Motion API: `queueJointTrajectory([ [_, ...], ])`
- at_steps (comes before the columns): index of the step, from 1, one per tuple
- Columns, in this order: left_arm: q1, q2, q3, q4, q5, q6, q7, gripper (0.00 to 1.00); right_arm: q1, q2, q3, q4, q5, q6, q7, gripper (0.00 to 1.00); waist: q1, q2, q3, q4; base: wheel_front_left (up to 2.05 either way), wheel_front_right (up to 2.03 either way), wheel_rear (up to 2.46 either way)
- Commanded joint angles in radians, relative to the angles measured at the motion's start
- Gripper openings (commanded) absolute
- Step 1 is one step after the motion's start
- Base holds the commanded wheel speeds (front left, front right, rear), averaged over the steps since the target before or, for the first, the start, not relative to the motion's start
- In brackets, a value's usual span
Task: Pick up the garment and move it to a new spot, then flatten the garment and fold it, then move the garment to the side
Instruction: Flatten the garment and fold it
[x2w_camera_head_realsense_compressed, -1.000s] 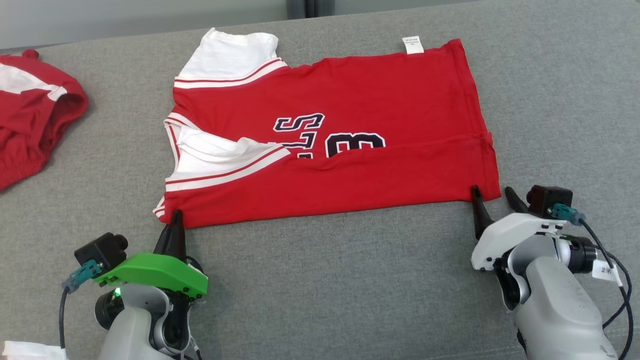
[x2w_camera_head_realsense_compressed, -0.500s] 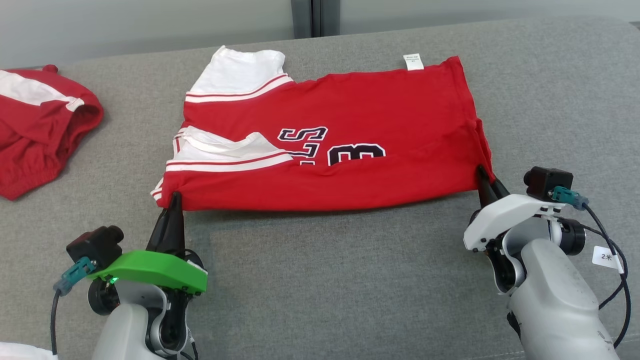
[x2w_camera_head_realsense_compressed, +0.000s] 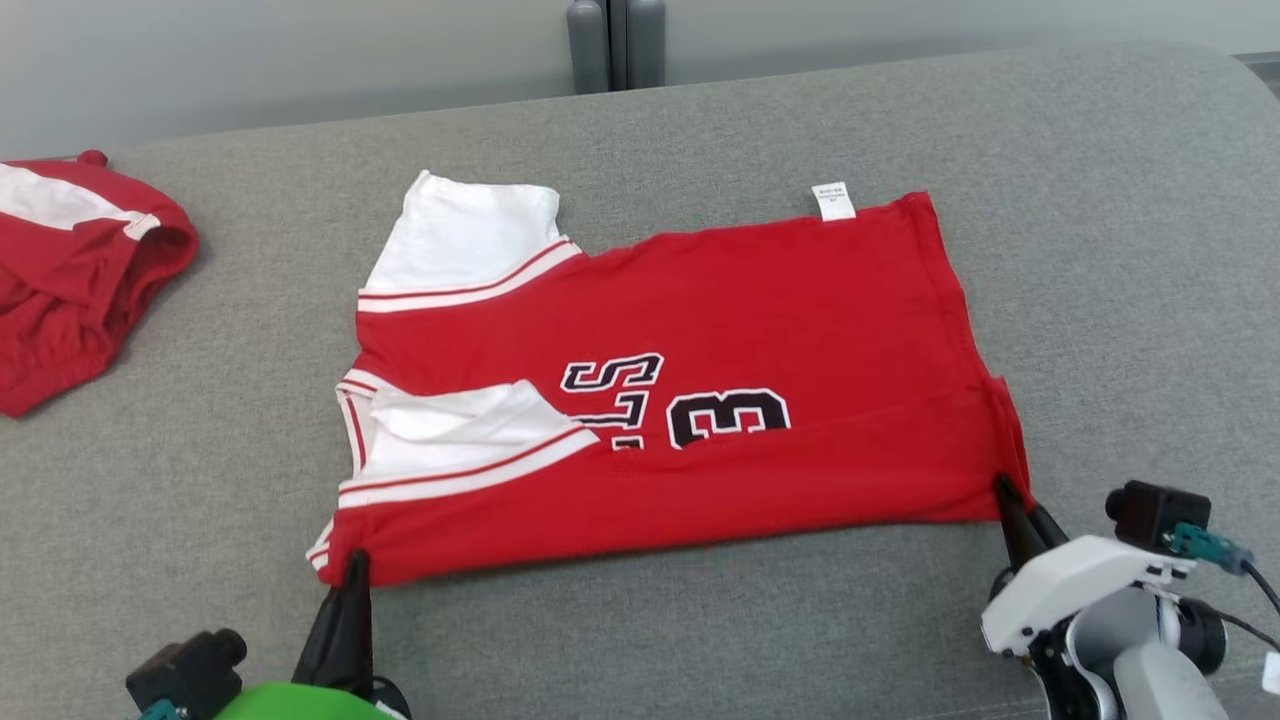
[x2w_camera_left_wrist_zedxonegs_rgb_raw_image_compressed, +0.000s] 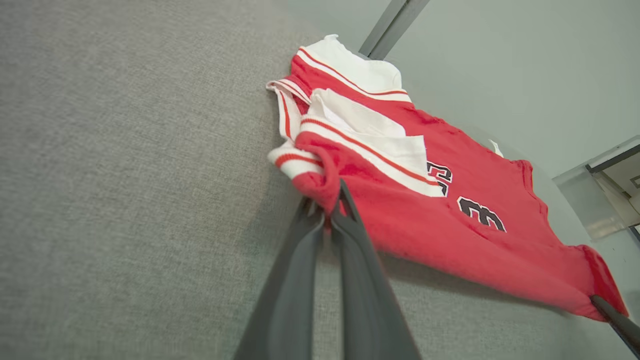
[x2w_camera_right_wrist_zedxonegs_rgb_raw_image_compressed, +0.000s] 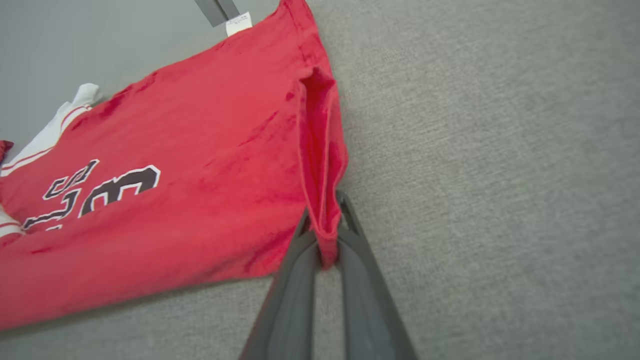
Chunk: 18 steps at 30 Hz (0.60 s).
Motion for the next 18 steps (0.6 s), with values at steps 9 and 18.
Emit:
queueJointTrajectory([
  [9,0.075,-0.010,-0.010,0.001,-0.015,0.029,0.001,0.00,0.101,-0.004,-0.017,-0.067,0.019,-0.001,0.049,0.37,0.0000,0.0000,0.007,-0.004,0.00,0.00,0.00],
  [18,0.052,0.037,0.009,-0.010,0.024,0.046,-0.012,1.00,0.124,-0.003,-0.046,-0.103,-0.010,-0.001,0.039,1.00,0.0000,0.0000,0.013,-0.016,0.00,0.00,0.00],
])
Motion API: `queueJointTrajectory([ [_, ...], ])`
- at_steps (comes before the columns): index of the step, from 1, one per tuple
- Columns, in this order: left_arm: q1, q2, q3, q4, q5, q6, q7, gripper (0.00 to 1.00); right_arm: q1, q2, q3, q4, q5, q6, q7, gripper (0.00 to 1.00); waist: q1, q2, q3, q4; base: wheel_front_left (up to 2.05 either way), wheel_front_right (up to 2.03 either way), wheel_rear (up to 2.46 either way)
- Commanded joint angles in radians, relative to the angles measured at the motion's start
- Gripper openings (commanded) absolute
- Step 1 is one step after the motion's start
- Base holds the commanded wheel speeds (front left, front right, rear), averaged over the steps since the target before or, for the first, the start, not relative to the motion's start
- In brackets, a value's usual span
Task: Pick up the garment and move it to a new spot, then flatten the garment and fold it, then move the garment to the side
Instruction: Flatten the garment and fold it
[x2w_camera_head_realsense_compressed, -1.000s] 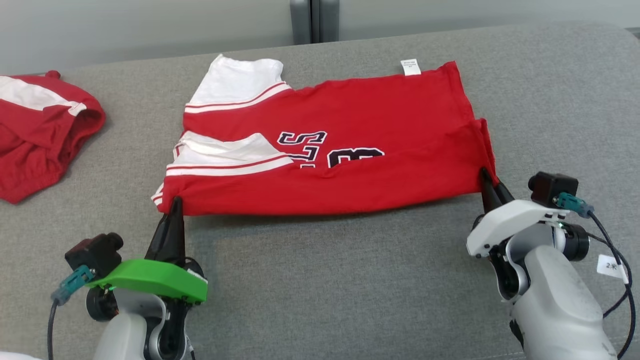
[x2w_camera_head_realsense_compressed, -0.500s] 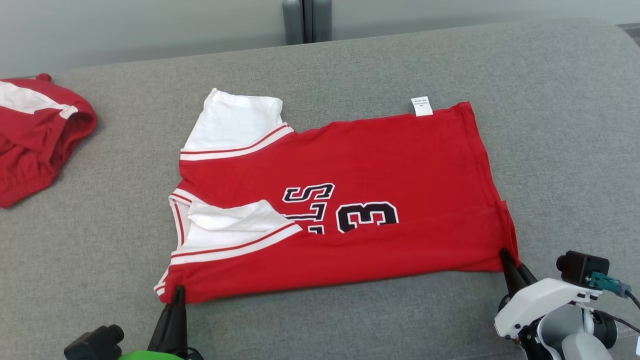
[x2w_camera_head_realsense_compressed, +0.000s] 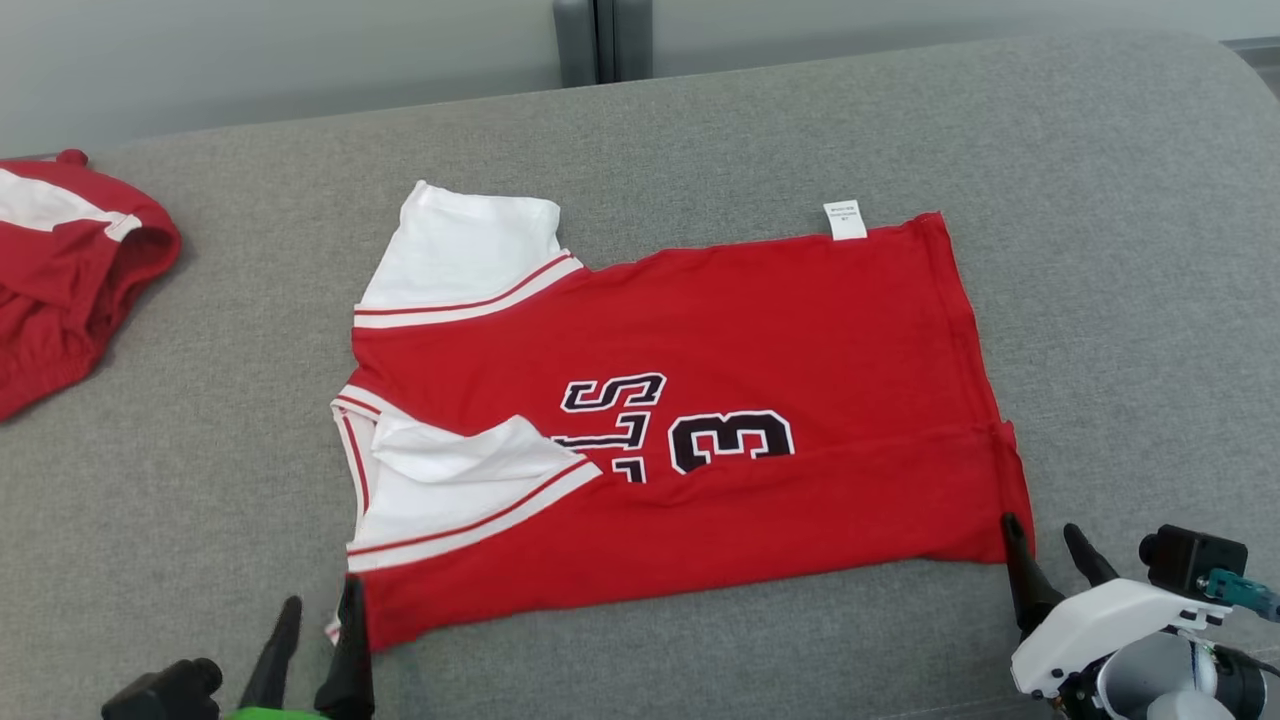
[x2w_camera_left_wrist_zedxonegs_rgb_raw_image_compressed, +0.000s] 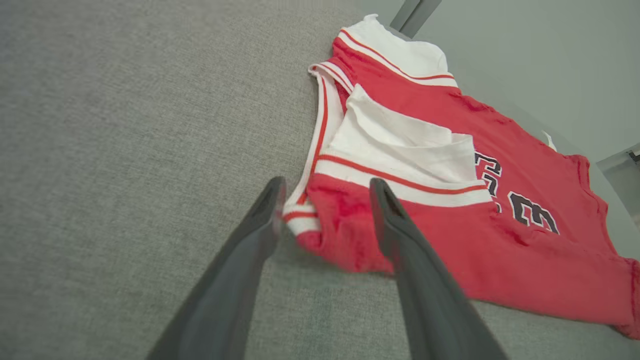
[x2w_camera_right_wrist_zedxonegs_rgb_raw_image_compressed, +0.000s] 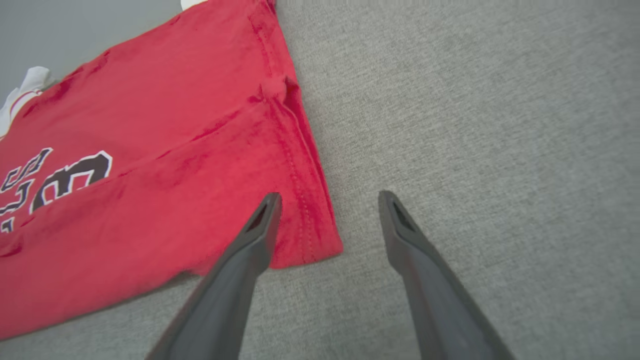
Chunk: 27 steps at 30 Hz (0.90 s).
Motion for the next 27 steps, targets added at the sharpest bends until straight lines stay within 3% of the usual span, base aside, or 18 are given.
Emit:
queueJointTrajectory([
  [1,-0.026,0.016,0.005,-0.008,0.017,0.006,0.000,1.00,0.004,-0.002,-0.008,-0.016,-0.010,-0.001,-0.004,1.00,0.0000,0.0000,0.002,-0.003,0.00,0.00,0.00],
  [11,-0.398,0.157,-0.025,-0.030,0.110,-0.024,0.128,1.00,-0.092,-0.002,-0.013,-0.152,-0.077,-0.001,0.024,1.00,0.0000,0.0000,0.064,-0.020,0.00,0.00,0.00],
  [19,-0.771,0.239,-0.127,0.139,0.141,-0.109,0.339,1.00,-0.237,-0.001,0.060,-0.202,-0.100,-0.001,0.049,1.00,0.0000,0.0000,0.207,-0.052,0.00,0.00,0.00],
  [27,-1.079,0.291,-0.178,0.345,0.143,-0.132,0.541,1.00,-0.362,-0.001,0.130,-0.226,-0.129,-0.001,0.049,1.00,0.0000,0.0000,0.353,-0.088,0.00,0.00,0.00],
])
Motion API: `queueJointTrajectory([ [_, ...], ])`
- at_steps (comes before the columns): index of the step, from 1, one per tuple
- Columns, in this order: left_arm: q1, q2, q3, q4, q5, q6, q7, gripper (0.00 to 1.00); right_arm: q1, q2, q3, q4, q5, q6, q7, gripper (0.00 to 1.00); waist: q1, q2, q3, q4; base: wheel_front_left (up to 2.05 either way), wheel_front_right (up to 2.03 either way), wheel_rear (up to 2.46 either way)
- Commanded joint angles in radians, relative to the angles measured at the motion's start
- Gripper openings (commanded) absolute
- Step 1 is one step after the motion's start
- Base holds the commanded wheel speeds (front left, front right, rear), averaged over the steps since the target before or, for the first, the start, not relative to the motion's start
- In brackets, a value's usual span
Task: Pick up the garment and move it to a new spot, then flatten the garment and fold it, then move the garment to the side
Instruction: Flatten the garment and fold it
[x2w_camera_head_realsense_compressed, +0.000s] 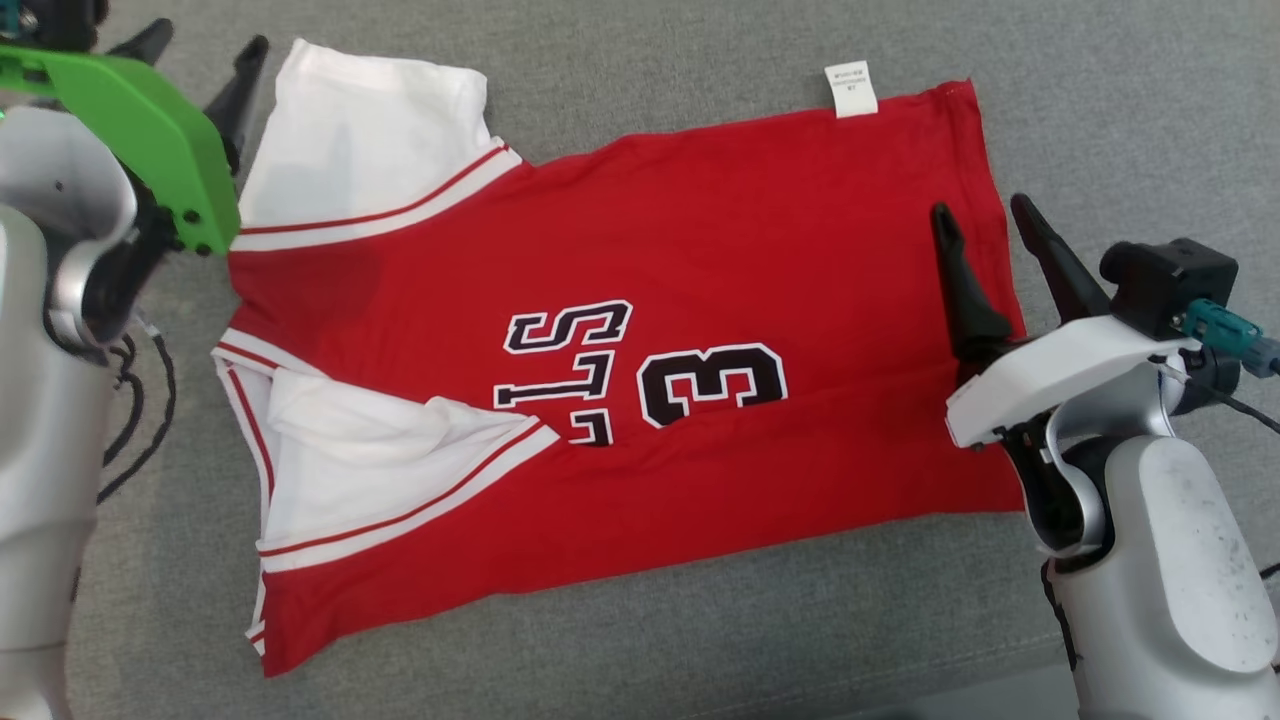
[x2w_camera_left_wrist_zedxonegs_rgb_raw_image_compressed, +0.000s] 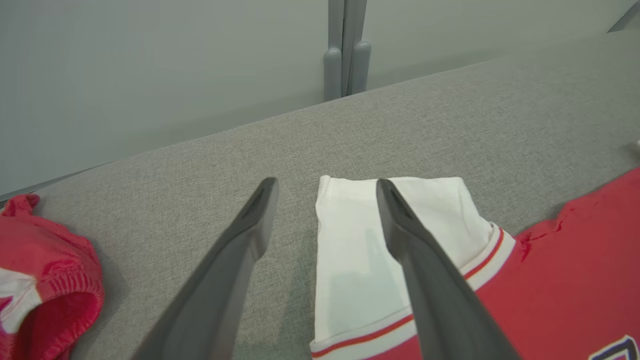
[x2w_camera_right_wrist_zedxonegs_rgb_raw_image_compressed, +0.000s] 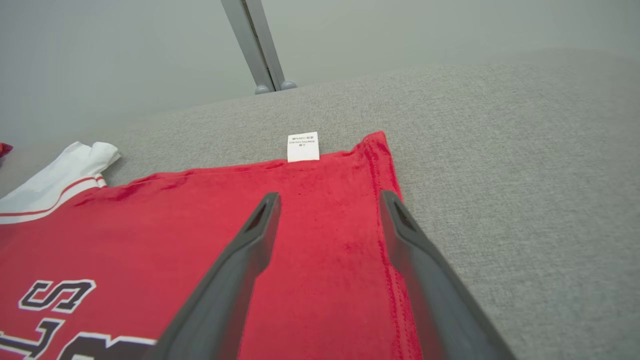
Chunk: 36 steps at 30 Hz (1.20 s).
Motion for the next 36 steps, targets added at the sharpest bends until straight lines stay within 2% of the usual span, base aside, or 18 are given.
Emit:
queueJointTrajectory([
  [1,-0.045,0.018,0.002,0.026,-0.008,-0.002,0.034,1.00,-0.029,-0.001,0.012,-0.008,-0.006,-0.001,-0.002,1.00,0.0000,0.0000,0.103,-0.043,0.00,0.00,0.00],
  [8,-0.155,0.051,-0.016,0.103,-0.039,-0.009,0.188,1.00,-0.098,-0.001,0.049,-0.008,-0.022,-0.001,-0.014,1.00,0.0000,0.0000,0.159,-0.077,0.00,0.00,0.00],
  [20,-0.181,0.095,-0.022,0.115,-0.044,0.014,0.269,1.00,-0.138,-0.001,0.066,0.031,-0.009,-0.001,-0.048,1.00,0.0000,0.0000,0.190,-0.122,0.00,0.00,0.00],
  [21,-0.178,0.095,-0.024,0.115,-0.046,0.015,0.272,0.94,-0.140,-0.001,0.065,0.033,-0.010,-0.001,-0.049,1.00,0.0000,0.0000,0.190,-0.123,0.00,0.00,0.00],
  [23,-0.172,0.095,-0.028,0.114,-0.050,0.014,0.279,0.45,-0.148,-0.001,0.061,0.040,-0.014,-0.001,-0.047,1.00,0.0000,0.0000,0.190,-0.124,0.00,0.00,0.00],
  [24,-0.170,0.094,-0.030,0.113,-0.052,0.014,0.282,0.31,-0.153,-0.001,0.059,0.042,-0.018,-0.001,-0.045,1.00,0.0000,0.0000,0.190,-0.123,0.00,0.00,0.00],
  [25,-0.170,0.091,-0.031,0.111,-0.053,0.013,0.283,0.06,-0.158,-0.001,0.058,0.045,-0.020,-0.001,-0.041,1.00,0.0000,0.0000,0.189,-0.123,0.00,0.00,0.00],
  [26,-0.170,0.086,-0.031,0.107,-0.057,0.012,0.281,0.00,-0.168,-0.003,0.057,0.047,-0.023,-0.001,-0.039,1.00,0.0000,0.0000,0.189,-0.121,0.00,0.00,0.00],
  [31,-0.179,0.071,-0.032,0.090,-0.064,0.009,0.249,0.00,-0.241,-0.044,0.070,0.087,-0.045,-0.001,-0.003,1.00,0.0000,0.0000,0.180,-0.102,0.00,0.00,0.00],
  [36,-0.187,0.033,-0.024,0.075,-0.090,0.003,0.193,0.00,-0.349,-0.107,0.074,0.191,-0.072,-0.001,0.063,1.00,0.0000,0.0000,0.155,-0.057,0.00,0.00,0.00],
])
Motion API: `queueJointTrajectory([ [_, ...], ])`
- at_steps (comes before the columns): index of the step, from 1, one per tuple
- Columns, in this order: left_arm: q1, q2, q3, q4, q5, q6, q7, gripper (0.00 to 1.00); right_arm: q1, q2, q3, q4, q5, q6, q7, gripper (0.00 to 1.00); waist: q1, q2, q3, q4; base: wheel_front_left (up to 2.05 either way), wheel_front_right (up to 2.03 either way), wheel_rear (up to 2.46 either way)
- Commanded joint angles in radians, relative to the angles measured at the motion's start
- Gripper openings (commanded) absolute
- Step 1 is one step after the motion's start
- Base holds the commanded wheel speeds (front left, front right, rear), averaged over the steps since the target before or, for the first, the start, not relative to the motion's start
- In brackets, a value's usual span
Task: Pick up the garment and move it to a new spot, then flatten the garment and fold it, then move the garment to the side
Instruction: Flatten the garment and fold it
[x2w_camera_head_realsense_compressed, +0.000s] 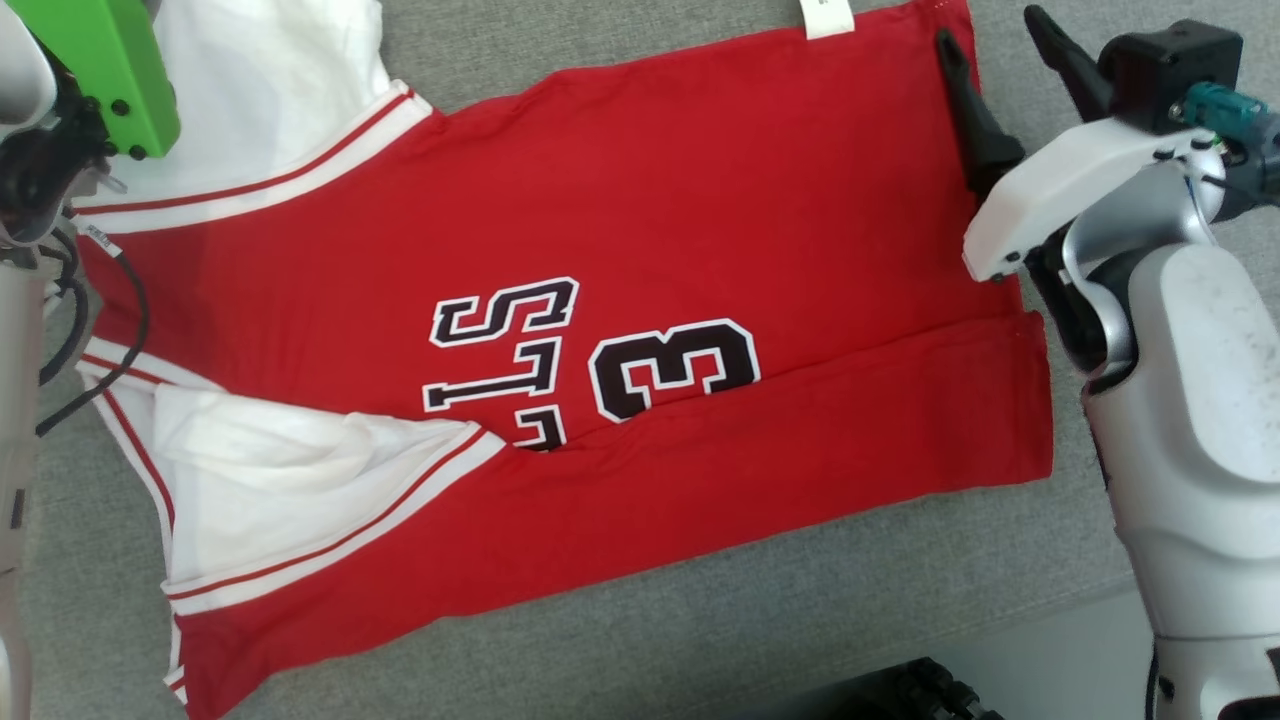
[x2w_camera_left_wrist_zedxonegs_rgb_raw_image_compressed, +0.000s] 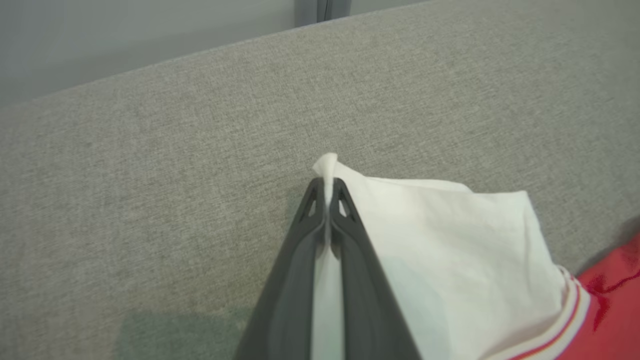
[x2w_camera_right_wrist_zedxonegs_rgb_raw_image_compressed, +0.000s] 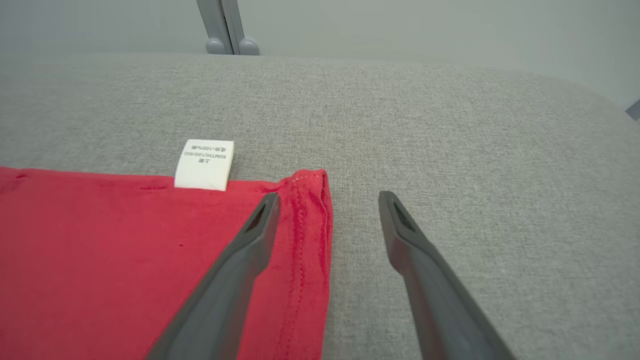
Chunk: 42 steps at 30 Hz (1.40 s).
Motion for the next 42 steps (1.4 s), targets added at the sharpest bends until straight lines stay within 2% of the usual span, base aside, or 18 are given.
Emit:
queueJointTrajectory([
  [1,-0.008,-0.009,0.004,-0.007,-0.008,-0.005,-0.013,0.00,-0.030,-0.019,0.002,0.024,-0.010,-0.001,0.014,1.00,-0.0001,0.0000,-0.020,0.033,0.00,0.00,0.00],
  [12,0.034,-0.058,-0.024,-0.069,-0.069,-0.018,-0.082,0.00,-0.163,-0.148,0.119,0.249,0.036,-0.001,0.196,1.00,-0.0001,0.0000,-0.070,0.134,0.00,0.00,0.00],
  [13,0.038,-0.062,-0.028,-0.073,-0.073,-0.018,-0.085,0.00,-0.169,-0.156,0.130,0.257,0.050,-0.001,0.210,0.89,-0.0001,0.0000,-0.074,0.138,0.00,0.00,0.00],
  [14,0.041,-0.067,-0.033,-0.077,-0.075,-0.019,-0.091,0.00,-0.174,-0.164,0.140,0.264,0.059,-0.001,0.221,0.74,-0.0001,0.0000,-0.077,0.143,0.00,0.00,0.00],
  [15,0.045,-0.071,-0.038,-0.080,-0.079,-0.020,-0.093,0.00,-0.179,-0.174,0.151,0.271,0.071,-0.001,0.233,0.43,-0.0001,0.0000,-0.081,0.146,0.00,0.00,0.00],
  [16,0.048,-0.073,-0.041,-0.082,-0.083,-0.021,-0.098,0.00,-0.182,-0.180,0.159,0.276,0.081,-0.001,0.243,0.37,-0.0001,0.0000,-0.084,0.148,0.00,0.00,0.00],
  [17,0.051,-0.074,-0.046,-0.084,-0.086,-0.021,-0.101,0.00,-0.185,-0.188,0.167,0.281,0.091,-0.001,0.249,0.25,-0.0001,0.0000,-0.088,0.151,0.00,0.00,0.00],
  [18,0.054,-0.075,-0.050,-0.086,-0.088,-0.022,-0.105,0.00,-0.188,-0.194,0.172,0.283,0.097,-0.001,0.252,0.00,-0.0001,0.0000,-0.090,0.152,0.00,0.00,0.00],
  [26,0.073,-0.066,-0.050,-0.071,-0.084,-0.022,-0.167,0.00,-0.197,-0.190,0.188,0.304,0.109,-0.001,0.172,0.00,-0.0001,0.0000,-0.133,0.147,0.00,0.00,0.00],
  [31,0.117,-0.063,-0.047,-0.088,-0.105,-0.024,-0.231,0.00,-0.172,-0.182,0.184,0.321,0.107,-0.001,0.067,0.00,-0.0001,0.0000,-0.176,0.147,0.00,0.00,0.00],
  [37,0.257,-0.040,-0.046,-0.189,-0.158,-0.024,-0.296,0.00,-0.080,-0.194,0.193,0.289,0.135,-0.001,-0.042,0.00,-0.0001,0.0000,-0.234,0.157,0.00,0.00,0.00],
  [42,0.430,-0.010,-0.022,-0.328,-0.193,-0.019,-0.354,0.00,0.046,-0.206,0.176,0.216,0.161,-0.001,-0.101,0.00,-0.0001,0.0000,-0.286,0.163,0.00,0.00,0.00],
])
